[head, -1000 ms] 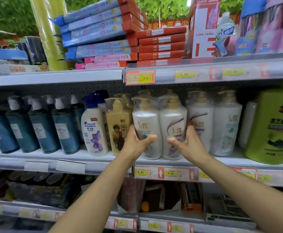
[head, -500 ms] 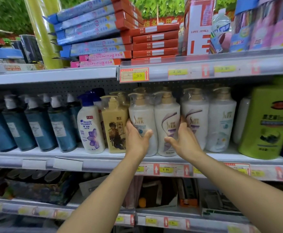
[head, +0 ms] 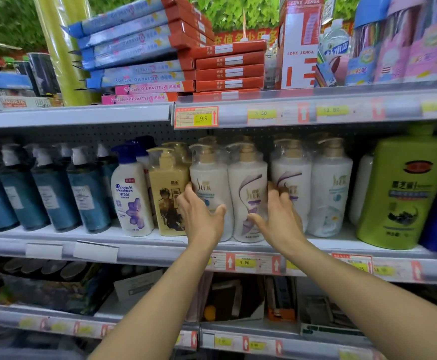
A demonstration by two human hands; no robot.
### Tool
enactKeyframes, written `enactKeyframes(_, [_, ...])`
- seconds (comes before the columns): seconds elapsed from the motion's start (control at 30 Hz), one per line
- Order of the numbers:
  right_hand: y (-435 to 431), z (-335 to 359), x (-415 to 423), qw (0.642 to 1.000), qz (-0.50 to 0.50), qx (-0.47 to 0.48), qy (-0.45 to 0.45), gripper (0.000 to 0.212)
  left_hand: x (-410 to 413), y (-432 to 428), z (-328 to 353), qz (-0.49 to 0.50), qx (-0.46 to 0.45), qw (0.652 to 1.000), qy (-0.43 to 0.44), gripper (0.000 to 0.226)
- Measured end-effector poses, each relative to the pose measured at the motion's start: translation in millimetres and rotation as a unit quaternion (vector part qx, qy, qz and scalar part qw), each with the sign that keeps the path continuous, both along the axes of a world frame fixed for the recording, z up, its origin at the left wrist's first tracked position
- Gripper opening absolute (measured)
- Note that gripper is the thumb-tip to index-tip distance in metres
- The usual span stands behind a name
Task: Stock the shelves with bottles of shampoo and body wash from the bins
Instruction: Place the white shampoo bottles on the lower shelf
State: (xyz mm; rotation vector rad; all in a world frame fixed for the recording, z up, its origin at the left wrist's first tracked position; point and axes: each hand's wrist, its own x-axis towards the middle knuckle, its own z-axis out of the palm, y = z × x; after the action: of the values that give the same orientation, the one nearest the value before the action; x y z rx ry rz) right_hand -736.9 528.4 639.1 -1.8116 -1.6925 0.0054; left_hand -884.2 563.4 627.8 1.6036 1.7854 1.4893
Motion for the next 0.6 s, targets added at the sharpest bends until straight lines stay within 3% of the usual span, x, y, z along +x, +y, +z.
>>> enactKeyframes(0.17, [4, 3, 6, 1.000, 0.022, -0.011, 0.011, 0.056, 5, 2, 1, 0.018, 0.003, 1.000, 0.009, 0.090])
enactKeyframes(0.37, [1, 1, 16, 0.996, 0.072, -0.038, 0.030, 0.073, 11, 7, -2, 0.041, 0.019, 0.999, 0.020, 0.087])
enactKeyframes(0.6, [-6, -2, 36, 0.987, 0.129, -0.033, 0.092, 0.071, 14, -3, -12, 0.065, 0.055, 0.996, 0.031, 0.090])
